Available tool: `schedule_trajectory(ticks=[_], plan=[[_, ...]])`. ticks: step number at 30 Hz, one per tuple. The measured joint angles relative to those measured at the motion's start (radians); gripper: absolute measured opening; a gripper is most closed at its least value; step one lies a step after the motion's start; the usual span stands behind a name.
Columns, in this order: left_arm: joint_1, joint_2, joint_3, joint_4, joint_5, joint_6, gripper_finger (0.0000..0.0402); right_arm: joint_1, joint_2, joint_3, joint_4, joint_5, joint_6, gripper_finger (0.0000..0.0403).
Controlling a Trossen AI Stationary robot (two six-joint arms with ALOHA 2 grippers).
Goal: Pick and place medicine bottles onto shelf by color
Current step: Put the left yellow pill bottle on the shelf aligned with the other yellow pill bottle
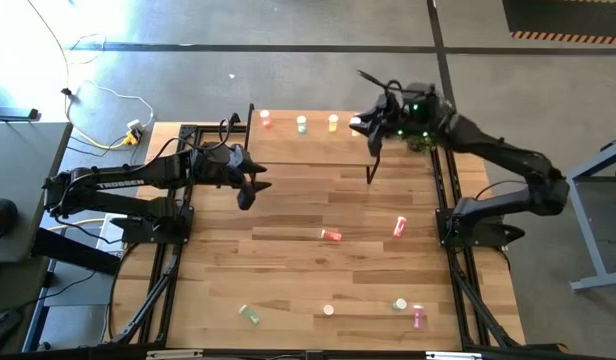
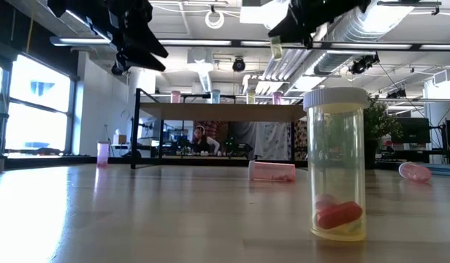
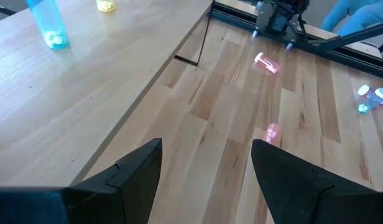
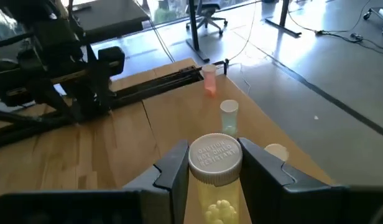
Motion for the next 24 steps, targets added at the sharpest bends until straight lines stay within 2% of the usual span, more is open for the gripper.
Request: schedule_trajectory(ticks=[7,12,16,24], plan=[[0.0,0.001,0.0,-0.017,-0.018,0.008,0.0239,0.053,-0.001,-0.302,0.536,0.002,0.071,0.0108],[0.0,0.001,0.0,-0.009,-0.026,0.0,0.0239,0.097,0.012,-0.469,0.831,0.137,0.094,0.0108],[0.0,0.001,0.0,0.018,-0.035,-0.004,0.0239,0.123,0.06,-0.498,0.884,0.191,0.072,0.0108],[0.0,0.001,0.0,0.041,-0.086,0.0,0.0239,0.153,0.204,-0.411,0.884,0.26,-0.011,0.0108]])
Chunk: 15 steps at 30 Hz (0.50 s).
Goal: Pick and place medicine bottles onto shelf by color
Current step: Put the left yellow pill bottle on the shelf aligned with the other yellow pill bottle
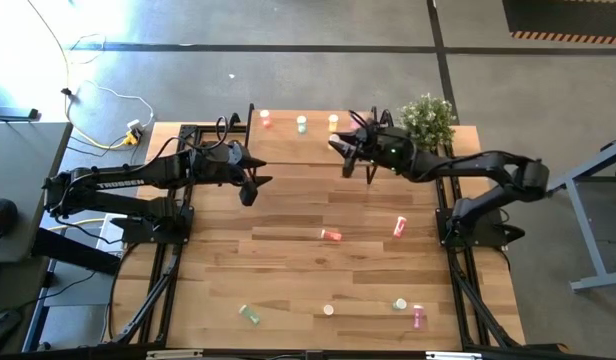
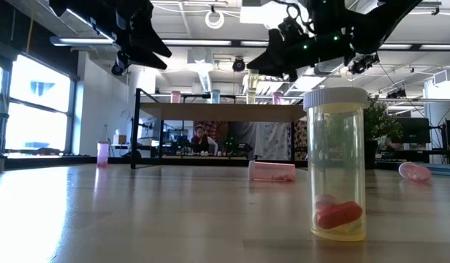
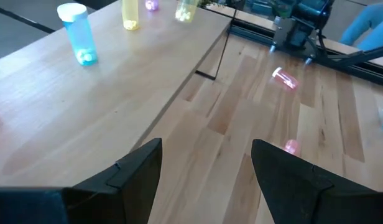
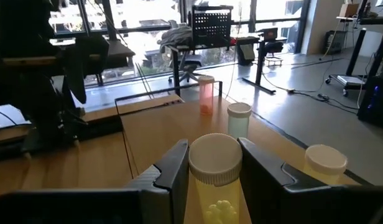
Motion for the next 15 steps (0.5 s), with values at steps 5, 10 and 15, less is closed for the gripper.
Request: schedule_trajectory(ticks=[5,10,15], plan=[[0.0,0.0,0.0,-0.003,0.0,0.0,0.0239,-0.002,0.052,0.031,-0.028,0.007,-0.02,0.0108],[0.0,0.0,0.0,-0.003,-0.005,-0.002,0.0239,-0.014,0.07,0.047,-0.075,0.014,-0.026,0.0108],[0.0,0.0,0.0,-0.004,-0.014,-0.002,0.0239,-0.015,0.071,0.046,-0.097,0.039,-0.038,0.0108]])
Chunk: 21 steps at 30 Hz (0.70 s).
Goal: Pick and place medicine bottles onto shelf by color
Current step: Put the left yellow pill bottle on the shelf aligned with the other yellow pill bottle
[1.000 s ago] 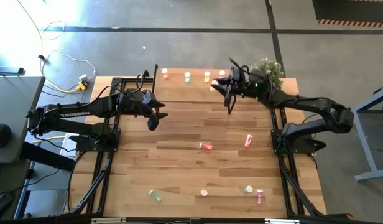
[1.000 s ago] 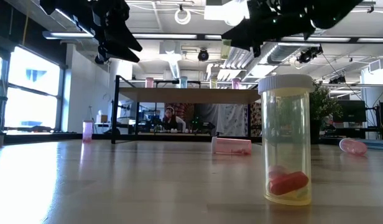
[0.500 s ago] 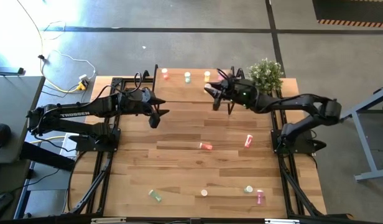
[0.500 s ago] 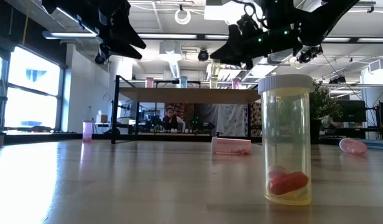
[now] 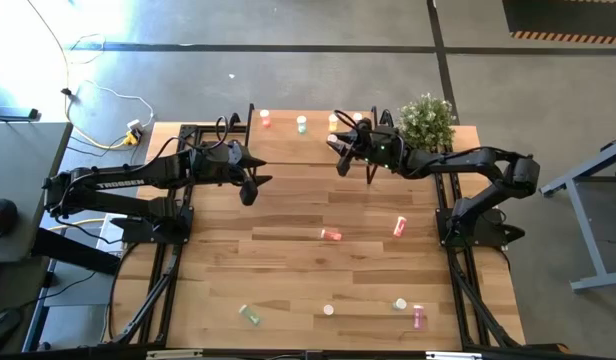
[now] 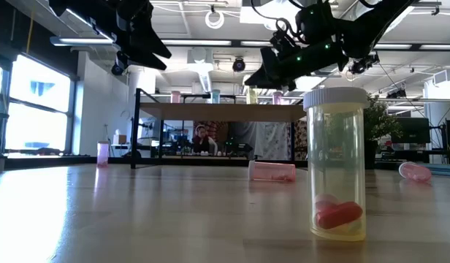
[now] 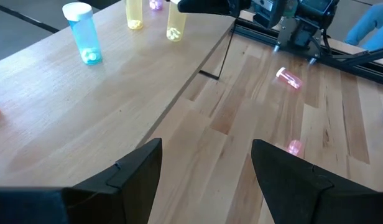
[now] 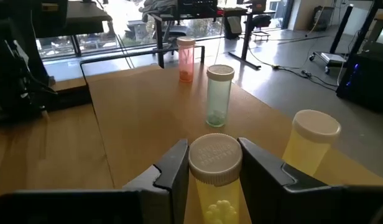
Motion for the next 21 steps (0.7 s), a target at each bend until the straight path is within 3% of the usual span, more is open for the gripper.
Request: schedule_trajectory(ticks=[21], plan=[[0.0,0.0,0.0,0.0,-0.001,0.001,0.0239,0.0,0.0,0.0,-0.023,0.027,0.017,0.0118]])
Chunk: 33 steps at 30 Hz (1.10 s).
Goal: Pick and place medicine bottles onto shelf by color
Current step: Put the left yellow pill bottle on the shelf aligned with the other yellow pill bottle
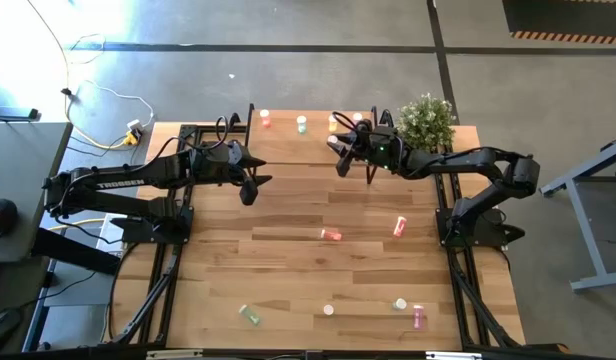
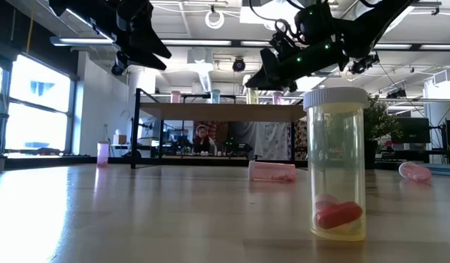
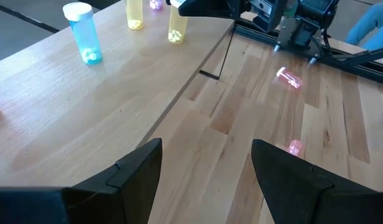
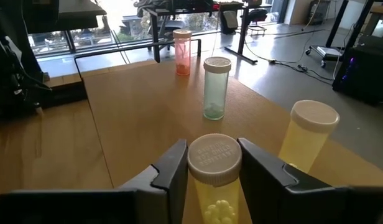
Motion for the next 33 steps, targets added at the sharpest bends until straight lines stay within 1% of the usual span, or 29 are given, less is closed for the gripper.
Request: schedule_trajectory(ticks=[4,7,15,18,33], plan=[[0.0,0.0,0.0,0.0,0.0,0.0,0.0239,-0.001,0.0,0.0,-0.005,0.001,0.001,0.0138],[0.0,0.0,0.0,0.0,0.0,0.0,0.0239,-0.001,0.0,-0.001,-0.005,0.001,0.001,0.0145],[0.0,0.0,0.0,0.0,0.0,0.0,0.0239,-0.023,0.0,-0.001,0.002,0.001,0.03,0.0147],[0.0,0.0,0.0,0.0,0.0,0.0,0.0239,-0.026,0.0,-0.001,0.022,-0.014,0.045,0.0147],[0.0,0.0,0.0,0.0,-0.001,-0.001,0.0239,-0.026,0.0,-0.001,0.046,-0.023,0.048,0.0147]])
